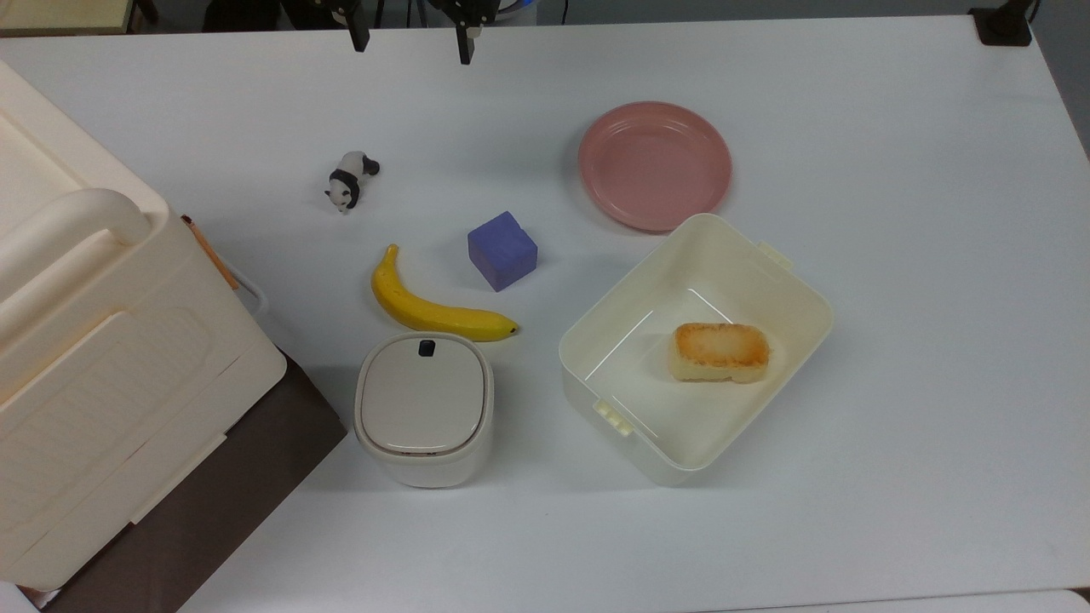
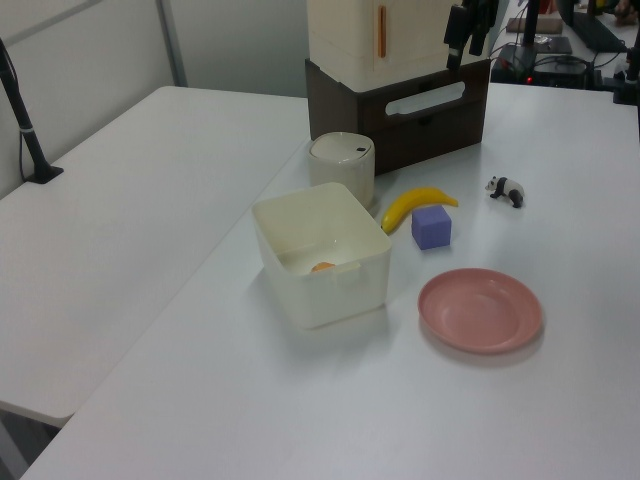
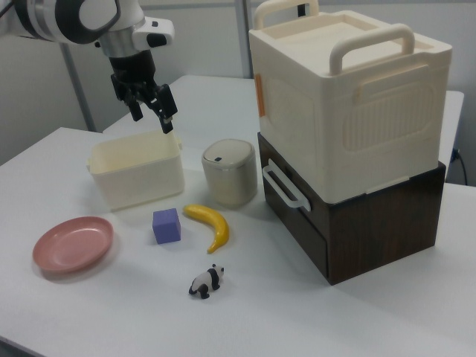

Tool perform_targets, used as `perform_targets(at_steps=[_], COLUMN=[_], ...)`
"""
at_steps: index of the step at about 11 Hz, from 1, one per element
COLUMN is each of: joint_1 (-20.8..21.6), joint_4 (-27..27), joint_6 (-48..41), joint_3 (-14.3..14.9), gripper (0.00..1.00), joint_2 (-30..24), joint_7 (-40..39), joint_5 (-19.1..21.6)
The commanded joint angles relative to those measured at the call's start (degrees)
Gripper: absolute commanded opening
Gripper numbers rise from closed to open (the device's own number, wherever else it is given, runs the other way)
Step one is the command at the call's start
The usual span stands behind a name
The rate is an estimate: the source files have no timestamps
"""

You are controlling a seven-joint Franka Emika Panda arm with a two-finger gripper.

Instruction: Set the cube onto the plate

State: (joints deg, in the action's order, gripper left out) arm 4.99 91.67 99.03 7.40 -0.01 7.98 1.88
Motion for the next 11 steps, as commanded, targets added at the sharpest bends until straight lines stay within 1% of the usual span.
perform_targets(at_steps=[1, 3, 6, 11], joint_1=[2.29, 2.31, 1.69, 1.78], joint_4=[0.96, 0.79, 0.53, 0.97], joint_6=[-1.29, -1.47, -4.54, -4.89], joint_3=[0.16, -1.24, -1.34, -1.34], gripper=[1.00, 1.00, 1.00, 1.00], joint_2=[0.00, 0.71, 0.80, 1.32], joint_7=[5.08, 7.40, 7.23, 7.58], joint_5=[-3.34, -4.43, -4.35, -3.91])
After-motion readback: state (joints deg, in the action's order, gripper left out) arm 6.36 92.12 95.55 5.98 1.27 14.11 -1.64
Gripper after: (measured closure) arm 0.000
